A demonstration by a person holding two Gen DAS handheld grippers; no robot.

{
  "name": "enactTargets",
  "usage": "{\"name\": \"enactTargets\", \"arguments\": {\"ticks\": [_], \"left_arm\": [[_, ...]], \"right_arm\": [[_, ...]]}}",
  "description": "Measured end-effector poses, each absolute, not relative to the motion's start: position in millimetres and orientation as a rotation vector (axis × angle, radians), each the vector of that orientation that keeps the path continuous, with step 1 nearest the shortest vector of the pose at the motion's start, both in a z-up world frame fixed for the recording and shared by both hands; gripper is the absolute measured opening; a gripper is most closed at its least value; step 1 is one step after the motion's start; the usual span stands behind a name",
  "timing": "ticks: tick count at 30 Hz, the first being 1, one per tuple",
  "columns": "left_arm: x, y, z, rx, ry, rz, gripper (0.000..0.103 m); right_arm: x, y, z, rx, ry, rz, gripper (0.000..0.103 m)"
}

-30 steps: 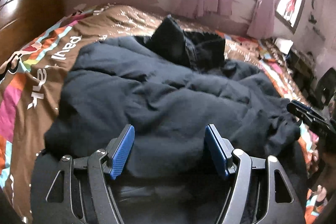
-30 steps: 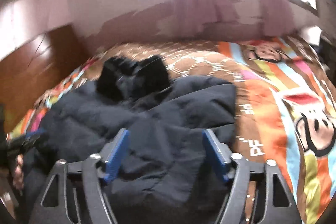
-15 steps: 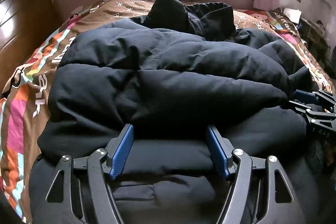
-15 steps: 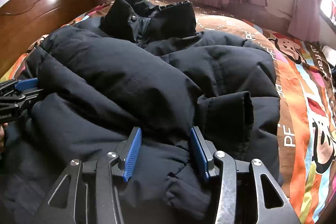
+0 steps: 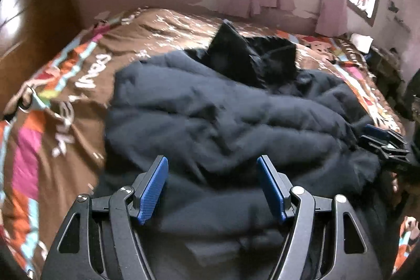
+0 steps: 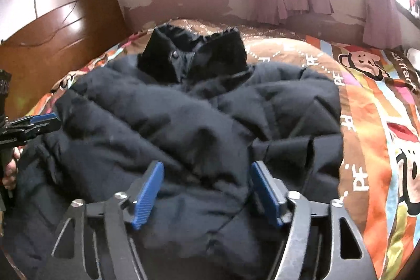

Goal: Fold large clothes

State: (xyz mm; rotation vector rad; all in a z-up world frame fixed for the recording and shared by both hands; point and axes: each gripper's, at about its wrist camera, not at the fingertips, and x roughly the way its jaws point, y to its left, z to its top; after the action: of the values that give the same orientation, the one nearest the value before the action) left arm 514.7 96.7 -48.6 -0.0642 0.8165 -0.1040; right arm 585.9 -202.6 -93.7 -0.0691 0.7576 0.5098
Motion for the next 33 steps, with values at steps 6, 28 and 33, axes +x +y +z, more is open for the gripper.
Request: {"name": "enactTargets", "arguments": {"ticks": [6, 28, 33], "left_arm": [[566, 92, -19, -0.164, 0.797, -0.087, 0.064], [727, 53, -37, -0.164, 0.748, 0.016, 0.0], [697, 58, -27, -0.157, 0.645, -0.05, 0.0]], "right_arm": [[638, -201, -71, 0.046, 0.757, 0.471, 0.075], [761, -191, -66, 0.304, 0.757, 0.471, 0.075], [752, -208, -78, 0.389, 0.738, 0.477, 0.075]]}}
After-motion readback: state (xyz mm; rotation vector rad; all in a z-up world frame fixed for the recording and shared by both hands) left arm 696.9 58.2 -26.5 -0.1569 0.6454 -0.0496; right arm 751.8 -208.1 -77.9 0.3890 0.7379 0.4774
